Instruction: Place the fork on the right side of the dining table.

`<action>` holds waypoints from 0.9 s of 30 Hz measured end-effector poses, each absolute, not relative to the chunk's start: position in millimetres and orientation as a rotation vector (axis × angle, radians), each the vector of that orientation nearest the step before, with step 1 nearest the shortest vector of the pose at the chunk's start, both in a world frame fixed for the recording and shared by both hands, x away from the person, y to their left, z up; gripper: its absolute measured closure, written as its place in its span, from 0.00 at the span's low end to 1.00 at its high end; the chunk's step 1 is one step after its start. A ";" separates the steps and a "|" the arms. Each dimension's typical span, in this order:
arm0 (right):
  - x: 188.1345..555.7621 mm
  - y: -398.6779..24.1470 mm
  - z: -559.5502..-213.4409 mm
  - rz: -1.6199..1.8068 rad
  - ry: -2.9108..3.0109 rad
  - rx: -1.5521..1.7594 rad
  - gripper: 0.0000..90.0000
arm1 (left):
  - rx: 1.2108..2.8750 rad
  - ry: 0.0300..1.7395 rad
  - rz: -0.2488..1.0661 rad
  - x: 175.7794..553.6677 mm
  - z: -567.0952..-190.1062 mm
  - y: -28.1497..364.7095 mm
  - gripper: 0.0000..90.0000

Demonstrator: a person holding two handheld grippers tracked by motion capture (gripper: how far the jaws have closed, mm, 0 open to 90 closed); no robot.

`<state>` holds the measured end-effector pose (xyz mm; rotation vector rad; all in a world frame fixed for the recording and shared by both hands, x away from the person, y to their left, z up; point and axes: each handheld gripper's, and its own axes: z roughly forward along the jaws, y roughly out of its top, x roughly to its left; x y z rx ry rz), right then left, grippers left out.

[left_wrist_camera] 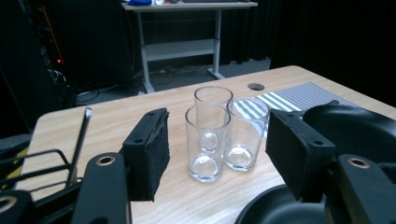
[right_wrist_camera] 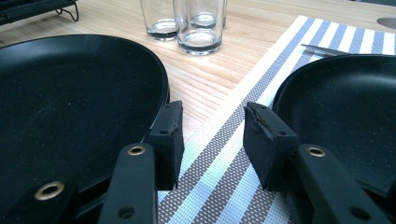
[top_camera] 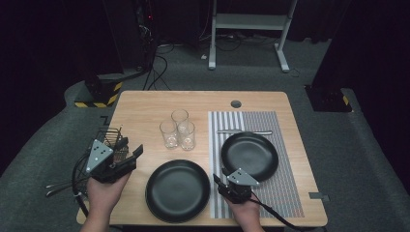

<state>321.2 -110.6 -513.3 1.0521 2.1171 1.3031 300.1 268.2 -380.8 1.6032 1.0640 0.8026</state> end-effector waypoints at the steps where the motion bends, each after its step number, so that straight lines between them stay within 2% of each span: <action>1: 321.1 -110.8 -513.2 1.303 2.116 1.052 0.64 | 1.602 1.063 0.803 300.4 -379.5 268.8 0.44; 27: 322.5 -112.5 -513.4 1.314 2.118 1.063 0.63 | 1.577 1.085 0.864 303.7 -356.8 289.5 0.44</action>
